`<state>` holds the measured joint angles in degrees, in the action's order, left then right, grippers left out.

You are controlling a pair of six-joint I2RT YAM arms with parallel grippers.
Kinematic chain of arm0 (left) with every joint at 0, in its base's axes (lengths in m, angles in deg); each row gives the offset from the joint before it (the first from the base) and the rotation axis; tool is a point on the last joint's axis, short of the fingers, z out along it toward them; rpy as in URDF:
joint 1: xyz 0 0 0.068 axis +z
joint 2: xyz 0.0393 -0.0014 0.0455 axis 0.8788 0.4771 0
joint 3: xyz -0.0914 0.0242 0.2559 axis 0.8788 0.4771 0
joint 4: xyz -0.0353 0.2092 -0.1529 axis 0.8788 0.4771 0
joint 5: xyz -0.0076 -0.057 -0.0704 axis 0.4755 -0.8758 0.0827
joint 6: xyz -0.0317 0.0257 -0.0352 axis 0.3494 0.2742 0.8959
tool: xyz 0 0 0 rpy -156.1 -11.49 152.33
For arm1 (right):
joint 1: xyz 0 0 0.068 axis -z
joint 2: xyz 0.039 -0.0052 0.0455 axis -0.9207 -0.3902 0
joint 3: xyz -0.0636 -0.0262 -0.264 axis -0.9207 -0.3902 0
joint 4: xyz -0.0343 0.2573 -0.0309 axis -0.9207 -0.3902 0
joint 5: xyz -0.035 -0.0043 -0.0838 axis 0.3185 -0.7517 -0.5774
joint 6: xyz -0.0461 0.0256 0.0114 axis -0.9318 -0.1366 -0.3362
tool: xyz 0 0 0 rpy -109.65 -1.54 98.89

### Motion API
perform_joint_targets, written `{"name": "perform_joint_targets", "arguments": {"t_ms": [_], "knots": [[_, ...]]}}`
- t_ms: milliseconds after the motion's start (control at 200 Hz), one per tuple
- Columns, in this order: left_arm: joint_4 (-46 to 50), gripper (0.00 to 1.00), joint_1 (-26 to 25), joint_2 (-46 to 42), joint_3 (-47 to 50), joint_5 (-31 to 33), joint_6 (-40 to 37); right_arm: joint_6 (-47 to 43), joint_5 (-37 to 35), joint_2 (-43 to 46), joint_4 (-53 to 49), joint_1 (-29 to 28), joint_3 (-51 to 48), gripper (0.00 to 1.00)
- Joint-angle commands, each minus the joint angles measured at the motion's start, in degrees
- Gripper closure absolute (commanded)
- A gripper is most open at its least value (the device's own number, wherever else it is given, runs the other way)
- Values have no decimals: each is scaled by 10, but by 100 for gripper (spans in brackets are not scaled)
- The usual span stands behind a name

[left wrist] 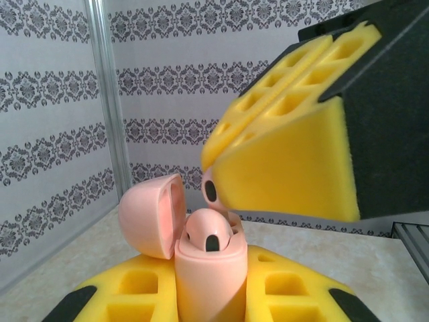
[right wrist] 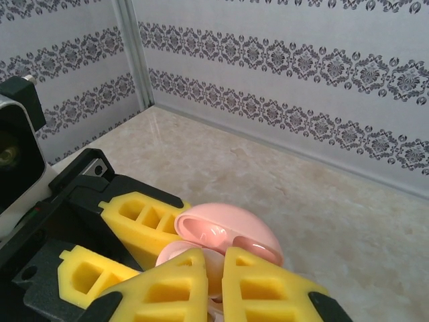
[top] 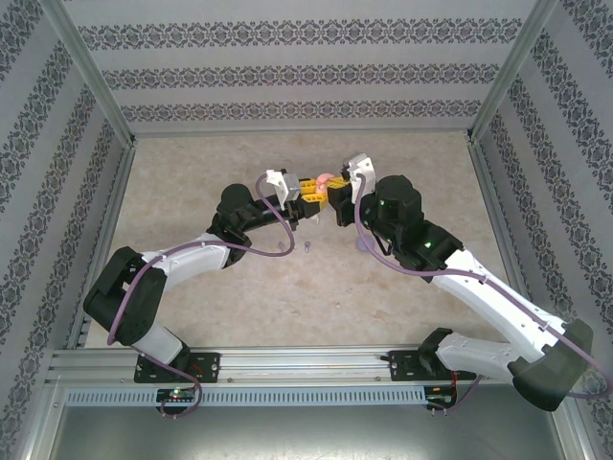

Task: Insert wireless bluetooth earbuds into charging case

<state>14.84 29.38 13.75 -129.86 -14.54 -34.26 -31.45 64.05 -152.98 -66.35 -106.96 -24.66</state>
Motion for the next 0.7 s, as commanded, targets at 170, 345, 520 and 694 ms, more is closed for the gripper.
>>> {"name": "perform_joint_targets", "arguments": {"t_ms": [170, 345, 520, 694], "knots": [[-32, 100, 1, -19, -18, -2, 3, 16, -15, 12, -32, -9, -15, 73], [-31, 100, 1, -19, -18, -2, 4, 36, -26, 36, -26, 1, -29, 62], [-29, 100, 1, -21, -18, -2, 4, 47, -24, 56, -27, 10, -40, 50], [-27, 100, 1, -21, -19, -1, 4, 64, -11, 78, -31, 26, -52, 35]]}}
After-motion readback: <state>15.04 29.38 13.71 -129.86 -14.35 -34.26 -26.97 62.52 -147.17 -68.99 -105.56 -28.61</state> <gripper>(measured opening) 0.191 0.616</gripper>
